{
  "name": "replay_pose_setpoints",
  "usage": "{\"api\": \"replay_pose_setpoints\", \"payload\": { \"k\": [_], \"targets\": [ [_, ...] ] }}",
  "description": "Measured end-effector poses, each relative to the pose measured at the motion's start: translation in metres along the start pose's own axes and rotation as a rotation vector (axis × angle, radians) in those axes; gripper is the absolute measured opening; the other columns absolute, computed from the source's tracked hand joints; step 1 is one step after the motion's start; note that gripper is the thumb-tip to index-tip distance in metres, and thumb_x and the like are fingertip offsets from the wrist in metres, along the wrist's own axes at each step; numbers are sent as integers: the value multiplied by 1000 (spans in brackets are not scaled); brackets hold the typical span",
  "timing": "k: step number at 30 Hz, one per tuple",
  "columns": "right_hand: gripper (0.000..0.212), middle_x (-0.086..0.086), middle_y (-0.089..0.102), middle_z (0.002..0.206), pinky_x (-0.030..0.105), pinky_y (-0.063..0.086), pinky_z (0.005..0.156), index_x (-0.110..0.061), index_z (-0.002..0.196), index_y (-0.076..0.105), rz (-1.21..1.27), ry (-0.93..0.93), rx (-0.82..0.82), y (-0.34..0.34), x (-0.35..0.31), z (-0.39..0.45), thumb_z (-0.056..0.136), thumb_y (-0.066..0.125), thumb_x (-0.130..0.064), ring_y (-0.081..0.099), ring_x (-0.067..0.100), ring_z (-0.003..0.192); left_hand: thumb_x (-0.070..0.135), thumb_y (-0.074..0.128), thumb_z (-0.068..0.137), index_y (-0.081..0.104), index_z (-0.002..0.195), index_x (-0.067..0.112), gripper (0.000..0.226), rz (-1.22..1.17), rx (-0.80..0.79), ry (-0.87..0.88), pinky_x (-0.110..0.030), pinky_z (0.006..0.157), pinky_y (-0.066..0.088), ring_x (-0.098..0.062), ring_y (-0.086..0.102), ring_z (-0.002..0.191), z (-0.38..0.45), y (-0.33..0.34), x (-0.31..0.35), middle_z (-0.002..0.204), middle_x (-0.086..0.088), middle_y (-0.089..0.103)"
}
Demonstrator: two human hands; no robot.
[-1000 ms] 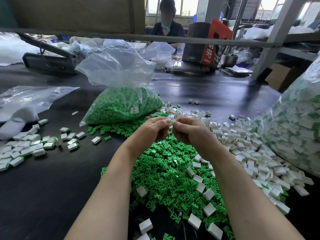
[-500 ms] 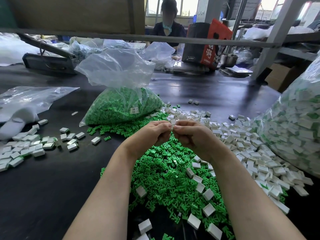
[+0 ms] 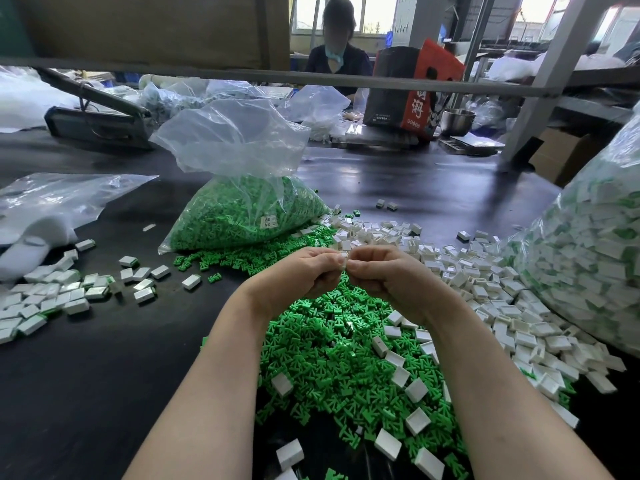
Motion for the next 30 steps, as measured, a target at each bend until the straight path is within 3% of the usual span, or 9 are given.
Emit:
{"api": "replay_pose_setpoints", "payload": {
  "k": [4, 8, 15, 17, 19, 22, 26, 30],
  "targets": [
    [13, -3, 49, 63, 15, 24, 47, -12, 77, 61, 152, -2, 22, 0, 0, 1, 90, 59, -9, 32, 6, 51, 16, 37, 104, 41, 68, 17, 36, -48, 23, 42, -19, 49, 25, -8, 29, 52, 1, 1, 3, 61, 3, 37],
    [15, -3, 48, 60, 13, 27, 43, -14, 75, 63, 204, -14, 80, 1, 0, 4, 89, 60, -10, 32, 5, 48, 18, 37, 105, 55, 66, 27, 43, -94, 61, 68, -15, 51, 28, -3, 35, 53, 3, 0, 2, 61, 8, 42],
    [20, -4, 50, 61, 13, 35, 51, -10, 79, 58, 15, -68, 136, 1, -9, 3, 97, 52, -4, 42, 4, 50, 22, 42, 104, 54, 83, 19, 24, -109, 86, 56, -9, 56, 39, 0, 45, 61, 7, -3, -7, 68, 9, 50],
    [17, 7, 48, 68, 26, 37, 62, -6, 81, 57, -105, -78, 138, 0, -13, 2, 97, 54, -4, 42, 19, 64, 23, 43, 103, 55, 84, 18, 23, -64, 79, 28, -10, 57, 40, -1, 47, 63, 6, -5, -10, 70, 9, 53],
    [17, 10, 43, 72, 37, 32, 66, -6, 80, 56, -198, -73, 127, 0, -15, 1, 97, 55, -5, 36, 24, 72, 24, 44, 103, 56, 84, 19, 23, -47, 67, 8, -10, 57, 41, 0, 48, 63, 6, -6, -10, 69, 10, 54],
    [18, 2, 43, 66, 28, 32, 61, -8, 78, 55, -206, -74, 96, -1, -16, -1, 97, 55, -7, 37, 19, 64, 22, 44, 103, 58, 78, 23, 29, -65, 50, 12, -9, 55, 39, 2, 47, 59, 4, -4, -6, 68, 10, 51],
    [13, -9, 45, 59, 10, 36, 54, 1, 84, 54, -122, -76, 10, 2, -13, -3, 97, 53, -2, 42, 1, 53, 20, 45, 103, 57, 73, 24, 32, -58, 27, 5, -9, 53, 36, 1, 43, 57, 2, -2, -2, 66, 9, 47],
    [16, -5, 46, 63, 8, 38, 54, 14, 95, 56, -60, -59, -30, 0, -9, -4, 96, 53, -1, 43, -1, 54, 20, 44, 103, 52, 75, 20, 29, -20, 11, -2, -12, 50, 33, -2, 38, 54, 1, -1, -1, 66, 6, 45]
  ]
}}
Point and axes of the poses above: each hand's wrist, its own z-axis towards the middle knuckle, its own y-axis out of the palm, x = y × z, the point moved 5 cm from there along z, towards the middle knuckle
